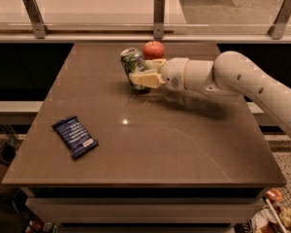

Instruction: Place green can upright

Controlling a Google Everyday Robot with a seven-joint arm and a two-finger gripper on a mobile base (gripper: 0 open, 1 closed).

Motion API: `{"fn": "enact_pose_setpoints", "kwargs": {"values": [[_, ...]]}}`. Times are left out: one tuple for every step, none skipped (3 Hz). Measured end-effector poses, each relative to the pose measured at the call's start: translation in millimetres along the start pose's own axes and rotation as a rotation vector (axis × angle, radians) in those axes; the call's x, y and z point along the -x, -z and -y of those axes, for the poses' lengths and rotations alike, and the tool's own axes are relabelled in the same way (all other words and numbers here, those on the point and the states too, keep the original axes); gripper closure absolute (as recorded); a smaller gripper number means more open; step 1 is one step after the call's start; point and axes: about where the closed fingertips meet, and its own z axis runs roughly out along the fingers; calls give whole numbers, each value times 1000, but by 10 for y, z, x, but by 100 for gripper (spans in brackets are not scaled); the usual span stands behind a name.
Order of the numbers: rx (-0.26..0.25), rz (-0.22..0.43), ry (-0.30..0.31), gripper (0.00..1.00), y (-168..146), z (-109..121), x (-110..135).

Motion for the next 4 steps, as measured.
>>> {"fn": "enact_pose_setpoints", "kwargs": {"values": [[0,0,0,100,1,0,1],[0,0,0,100,0,0,1],[22,20,10,100,-43,-3,65],[14,95,30,100,63,49,263]]}}
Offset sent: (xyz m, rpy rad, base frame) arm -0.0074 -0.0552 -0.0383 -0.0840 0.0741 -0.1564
